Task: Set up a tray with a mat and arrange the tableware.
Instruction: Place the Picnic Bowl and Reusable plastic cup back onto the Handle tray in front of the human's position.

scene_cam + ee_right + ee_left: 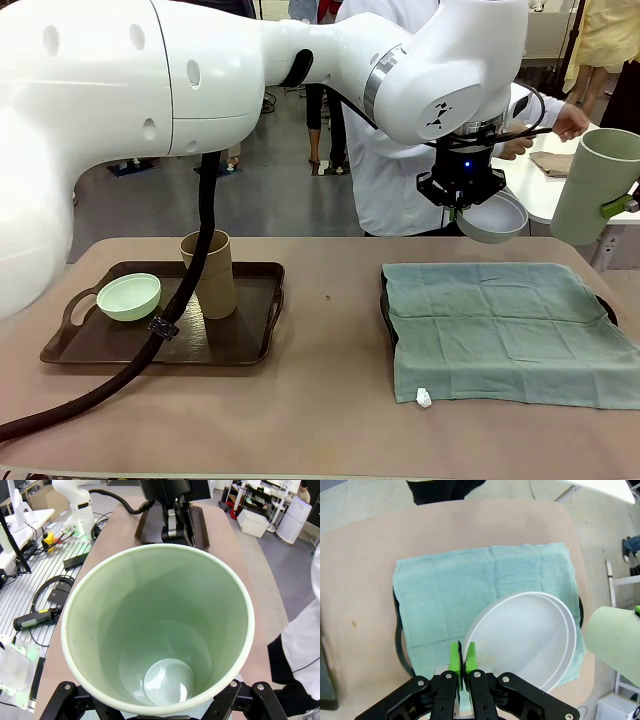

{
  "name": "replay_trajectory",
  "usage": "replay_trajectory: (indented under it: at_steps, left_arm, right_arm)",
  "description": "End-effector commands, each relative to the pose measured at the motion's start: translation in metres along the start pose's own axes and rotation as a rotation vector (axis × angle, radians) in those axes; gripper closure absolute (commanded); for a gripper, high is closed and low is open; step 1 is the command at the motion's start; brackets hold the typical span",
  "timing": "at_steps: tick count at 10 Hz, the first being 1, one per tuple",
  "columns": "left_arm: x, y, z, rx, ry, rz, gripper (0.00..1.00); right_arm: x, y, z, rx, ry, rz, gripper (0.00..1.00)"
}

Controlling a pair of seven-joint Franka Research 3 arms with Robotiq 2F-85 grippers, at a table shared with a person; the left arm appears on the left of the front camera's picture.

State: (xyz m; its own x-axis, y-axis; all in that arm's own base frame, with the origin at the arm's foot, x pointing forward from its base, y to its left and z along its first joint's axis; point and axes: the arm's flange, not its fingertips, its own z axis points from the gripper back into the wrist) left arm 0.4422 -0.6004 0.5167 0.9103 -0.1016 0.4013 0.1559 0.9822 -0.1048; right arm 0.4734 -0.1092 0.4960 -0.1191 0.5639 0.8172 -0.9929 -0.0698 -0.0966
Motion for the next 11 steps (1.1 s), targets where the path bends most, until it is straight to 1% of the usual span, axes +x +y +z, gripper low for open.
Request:
replay_trajectory:
  at_steps: [1, 2, 3, 4, 5, 6, 8, 9, 10, 11]
  left_arm:
    - [0.004, 0.003, 0.005, -0.02, 0.005, -0.016, 1.0]
    - [0.004, 0.003, 0.005, -0.02, 0.005, -0.016, 1.0]
    - [0.0, 0.0, 0.0, 0.0, 0.0, 0.0, 0.96]
    - [0.007, 0.005, -0.019, -0.044, 0.032, 0.013, 0.96]
    - [0.011, 0.011, -0.043, -0.061, 0.076, 0.027, 0.96]
    - [0.012, 0.014, -0.056, -0.072, 0.099, 0.037, 0.96]
    - [0.008, 0.022, -0.096, -0.099, 0.184, 0.047, 0.96]
    - [0.004, 0.024, -0.109, -0.1, 0.219, 0.048, 0.96]
    - [0.001, 0.025, -0.11, -0.065, 0.226, 0.049, 0.96]
    - [0.003, 0.025, -0.111, -0.065, 0.175, 0.06, 0.96]
  right_arm:
    - [0.002, 0.0, -0.002, -0.007, -0.013, 0.015, 0.71]
    - [0.002, 0.0, -0.002, -0.007, -0.013, 0.015, 0.71]
    - [0.0, 0.0, 0.0, 0.0, 0.0, 0.0, 0.15]
    - [-0.017, -0.007, -0.005, 0.011, -0.037, -0.008, 0.15]
    - [-0.04, -0.013, -0.013, 0.019, -0.082, -0.002, 0.15]
    - [-0.056, -0.016, -0.021, 0.028, -0.101, 0.0, 0.15]
    - [-0.086, -0.019, -0.043, 0.059, -0.12, -0.015, 0.15]
    - [-0.099, -0.018, -0.056, 0.096, -0.119, -0.039, 0.15]
    - [-0.099, -0.013, -0.061, 0.089, -0.035, -0.074, 0.15]
    - [-0.098, -0.013, -0.053, 0.074, -0.097, -0.044, 0.15]
